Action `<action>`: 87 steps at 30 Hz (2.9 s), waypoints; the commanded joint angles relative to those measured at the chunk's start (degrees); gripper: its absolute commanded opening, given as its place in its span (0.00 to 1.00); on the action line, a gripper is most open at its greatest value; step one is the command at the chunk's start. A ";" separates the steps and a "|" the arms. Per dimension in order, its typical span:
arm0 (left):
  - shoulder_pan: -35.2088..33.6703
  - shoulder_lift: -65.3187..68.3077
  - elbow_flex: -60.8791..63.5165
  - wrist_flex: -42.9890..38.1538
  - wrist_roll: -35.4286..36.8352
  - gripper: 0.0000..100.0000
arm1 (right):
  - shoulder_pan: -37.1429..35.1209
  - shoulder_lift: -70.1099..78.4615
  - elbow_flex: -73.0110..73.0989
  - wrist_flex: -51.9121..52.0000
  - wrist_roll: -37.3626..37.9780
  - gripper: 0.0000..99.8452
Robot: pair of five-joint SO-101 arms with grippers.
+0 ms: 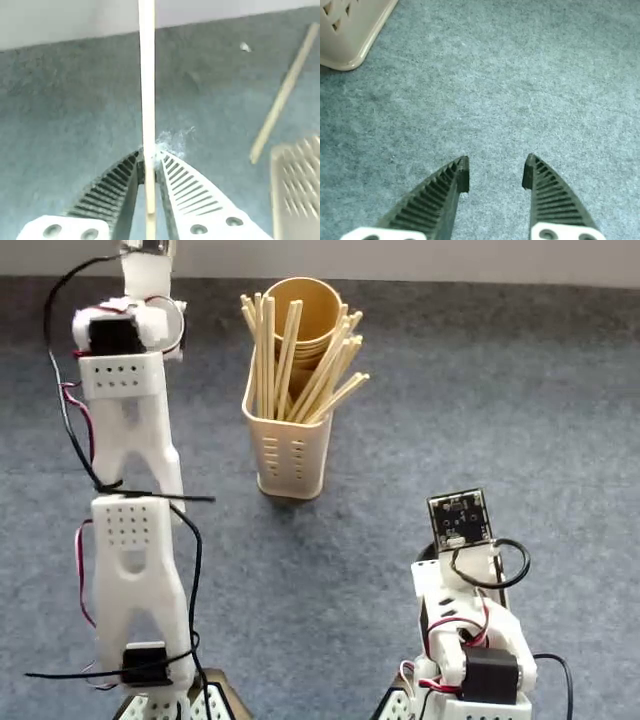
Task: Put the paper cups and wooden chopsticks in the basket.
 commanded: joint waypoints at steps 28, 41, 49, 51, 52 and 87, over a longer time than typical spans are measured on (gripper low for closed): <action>1.01 -63.52 132.70 -37.71 -17.67 0.13 | -0.40 -0.31 -0.22 -0.04 0.70 0.19; 0.84 -62.55 121.80 -38.59 -21.71 0.17 | -0.40 -0.40 -0.22 0.04 0.70 0.19; 2.95 -49.63 110.46 -37.63 -18.20 0.23 | -0.40 -0.40 -0.22 0.04 0.70 0.19; 2.95 -43.74 106.24 -35.43 -18.73 0.23 | -0.40 -0.40 -0.22 0.04 0.70 0.19; 2.95 -40.92 103.87 -34.11 -19.60 0.23 | -0.40 -0.40 -0.22 0.04 0.70 0.19; 3.74 -14.20 65.45 -14.51 -19.34 0.00 | -0.40 -0.40 -0.22 0.04 0.70 0.19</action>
